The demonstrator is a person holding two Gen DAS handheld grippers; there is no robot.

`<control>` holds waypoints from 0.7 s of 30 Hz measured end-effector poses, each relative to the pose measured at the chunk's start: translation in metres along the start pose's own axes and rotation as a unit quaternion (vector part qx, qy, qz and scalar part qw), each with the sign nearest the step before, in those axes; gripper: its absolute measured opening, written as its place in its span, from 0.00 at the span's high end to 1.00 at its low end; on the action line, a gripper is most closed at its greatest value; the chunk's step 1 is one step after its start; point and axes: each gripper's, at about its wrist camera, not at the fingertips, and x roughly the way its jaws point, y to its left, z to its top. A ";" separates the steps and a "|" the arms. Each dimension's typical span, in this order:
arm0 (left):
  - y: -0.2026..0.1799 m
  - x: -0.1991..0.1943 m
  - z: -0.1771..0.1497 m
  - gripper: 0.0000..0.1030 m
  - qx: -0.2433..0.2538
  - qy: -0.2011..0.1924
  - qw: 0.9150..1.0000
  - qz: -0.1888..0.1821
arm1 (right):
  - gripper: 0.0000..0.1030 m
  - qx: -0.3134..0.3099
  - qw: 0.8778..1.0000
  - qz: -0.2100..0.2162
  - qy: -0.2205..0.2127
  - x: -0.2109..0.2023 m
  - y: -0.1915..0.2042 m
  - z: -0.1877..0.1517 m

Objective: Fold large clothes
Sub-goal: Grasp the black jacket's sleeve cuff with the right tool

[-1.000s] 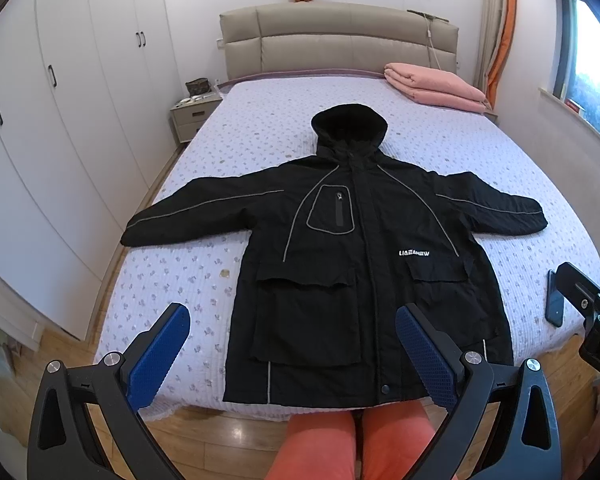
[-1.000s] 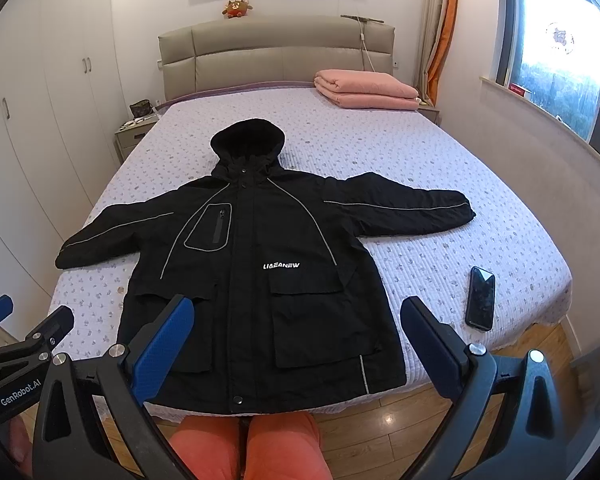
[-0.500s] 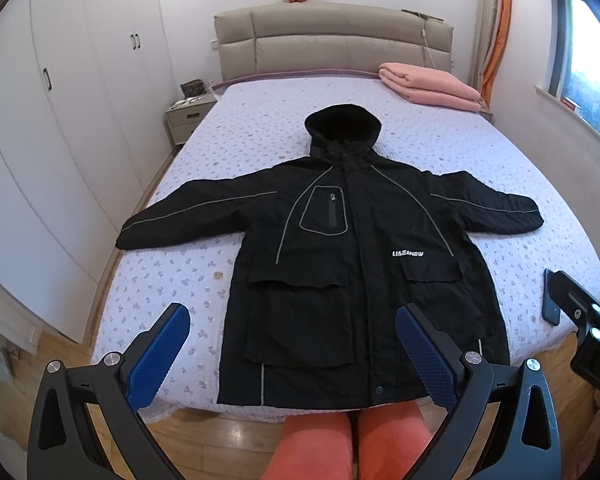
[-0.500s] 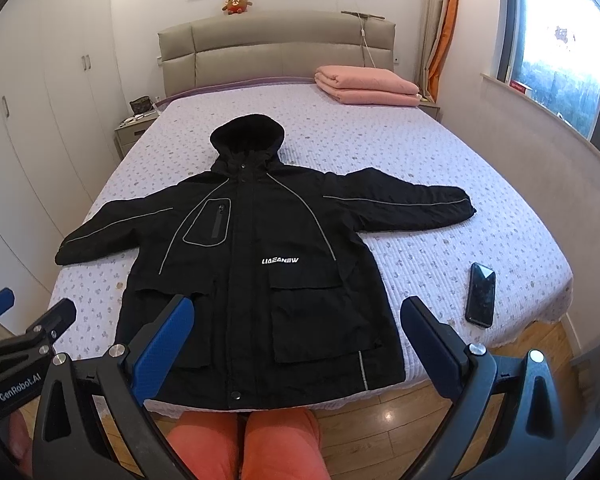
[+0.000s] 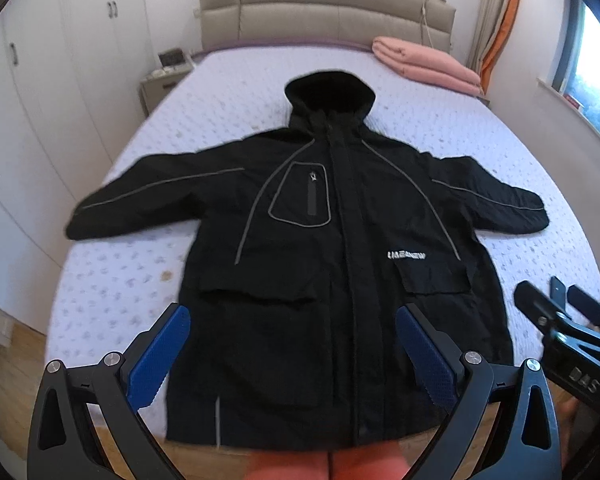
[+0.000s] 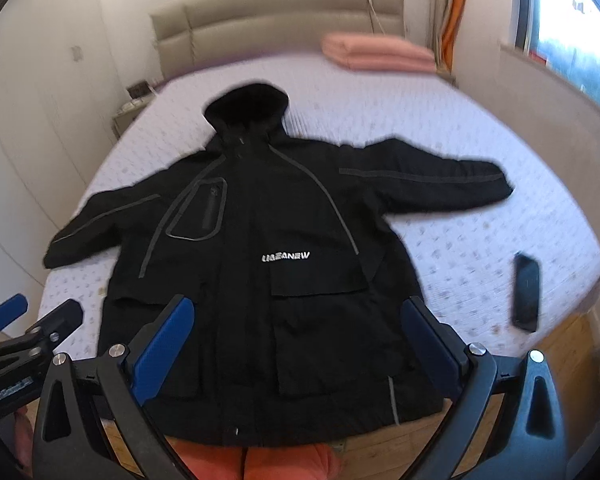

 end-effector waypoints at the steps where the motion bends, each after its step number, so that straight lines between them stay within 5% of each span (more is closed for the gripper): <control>1: 0.000 0.012 0.006 0.01 0.000 0.003 1.000 -0.002 | 0.00 0.007 1.000 0.001 0.014 0.023 -0.002 0.007; 6: 0.000 0.078 0.055 0.01 -0.002 0.045 0.999 0.001 | 0.09 0.015 0.996 -0.012 0.089 0.117 -0.009 0.044; 9: -0.001 0.088 0.081 0.01 -0.010 0.066 0.998 -0.006 | 0.09 0.026 0.993 -0.028 0.113 0.138 -0.018 0.066; 21: -0.030 0.038 0.169 0.01 0.031 0.098 0.992 -0.068 | 0.08 0.031 0.985 -0.105 0.134 0.066 -0.039 0.170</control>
